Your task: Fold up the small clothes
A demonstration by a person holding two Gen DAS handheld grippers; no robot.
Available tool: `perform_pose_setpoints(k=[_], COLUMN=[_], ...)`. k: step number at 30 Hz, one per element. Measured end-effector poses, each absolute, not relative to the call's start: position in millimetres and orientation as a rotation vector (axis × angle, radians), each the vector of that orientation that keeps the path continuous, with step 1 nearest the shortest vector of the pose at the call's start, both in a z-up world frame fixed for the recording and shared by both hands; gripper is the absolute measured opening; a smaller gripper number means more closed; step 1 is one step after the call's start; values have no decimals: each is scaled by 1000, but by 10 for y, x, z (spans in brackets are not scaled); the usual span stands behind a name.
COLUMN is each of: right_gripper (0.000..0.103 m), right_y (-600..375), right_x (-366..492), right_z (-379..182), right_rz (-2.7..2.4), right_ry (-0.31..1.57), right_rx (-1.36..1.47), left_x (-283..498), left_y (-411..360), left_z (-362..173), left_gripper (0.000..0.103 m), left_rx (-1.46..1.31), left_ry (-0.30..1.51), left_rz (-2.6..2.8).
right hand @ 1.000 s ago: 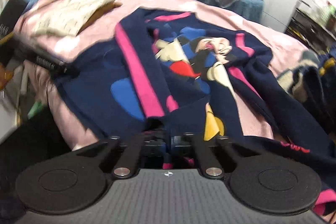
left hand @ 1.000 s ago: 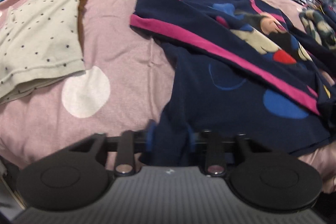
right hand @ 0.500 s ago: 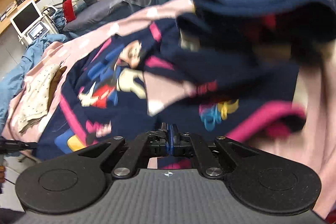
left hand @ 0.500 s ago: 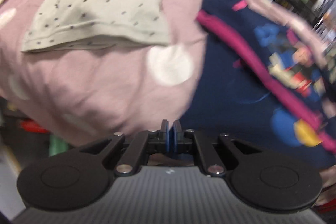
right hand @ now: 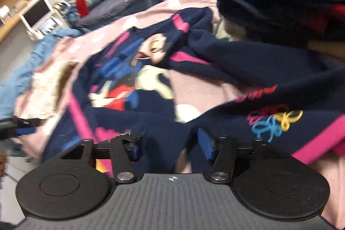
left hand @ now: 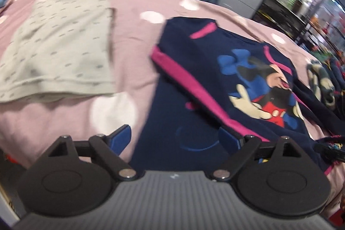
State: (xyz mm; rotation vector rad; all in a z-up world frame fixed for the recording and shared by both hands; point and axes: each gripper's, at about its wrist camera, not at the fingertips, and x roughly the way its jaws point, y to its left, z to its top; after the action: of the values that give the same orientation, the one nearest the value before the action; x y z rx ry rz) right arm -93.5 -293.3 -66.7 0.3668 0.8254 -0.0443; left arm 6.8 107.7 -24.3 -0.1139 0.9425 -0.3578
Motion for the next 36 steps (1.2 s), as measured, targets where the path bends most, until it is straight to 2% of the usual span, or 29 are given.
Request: perform_pose_setpoints(k=[1,2,4,7,11,17,18,19,20,21,22,25,29,32,34,36], right_gripper=[69,9,4,4,4,4,4,4,4,4,4,5,5,4,5,16], right_y=[-2938,-2953,-2996,-3051,-3113,-3053,-3036,-3026,-3023,-3027,-3031,-3084,-3196,-3268,-3271,-3271], right_x=[-933,-935,-998,-1153,-1313,-1324,-1318,-1305,-1291,-1281,-1271,-1251,-1256,-1256,-1240,-1261], right_z=[-667,-665,-586,-375,-336,-399,-398,-403,-418,-436,-448,-461,-480,-540,-582,-562], right_rz=[-34,-17,-2,37,59,46,39,33,34,32,28,12,-4,-48,-80,-46], right_ry=[811,795,759,716,777,776,774,775,780,785,791,802,815,838,868,845], right_rx=[372,387,420,435,507,577,574,579,594,607,611,610,640,637,607,630], left_x=[82,132,284,639,1442,2720,2876,2993,3094,3174,3229,3191,3443,3720,3877,3865], left_y=[1037,1023,1034,1103,939,243,156,86,24,-40,-102,-242,-75,-31,11,-2], left_z=[-232,-228,-228,-119,23,-287,-369,-435,-503,-593,-673,-638,-251,-180,-268,-329], left_gripper=[89,90,90,90,102,101,98,86,64,48,2,2,1,0,1,4], left_rx=[-110,-116,-139,-153,-37,246,248,233,213,207,220,318,223,284,201,164], left_ry=[929,918,917,852,827,910,934,962,995,1042,1095,1050,963,901,979,1007], left_rz=[-368,-373,-349,-297,-254,-184,-188,-210,-237,-247,-252,-262,-236,-122,-145,-153])
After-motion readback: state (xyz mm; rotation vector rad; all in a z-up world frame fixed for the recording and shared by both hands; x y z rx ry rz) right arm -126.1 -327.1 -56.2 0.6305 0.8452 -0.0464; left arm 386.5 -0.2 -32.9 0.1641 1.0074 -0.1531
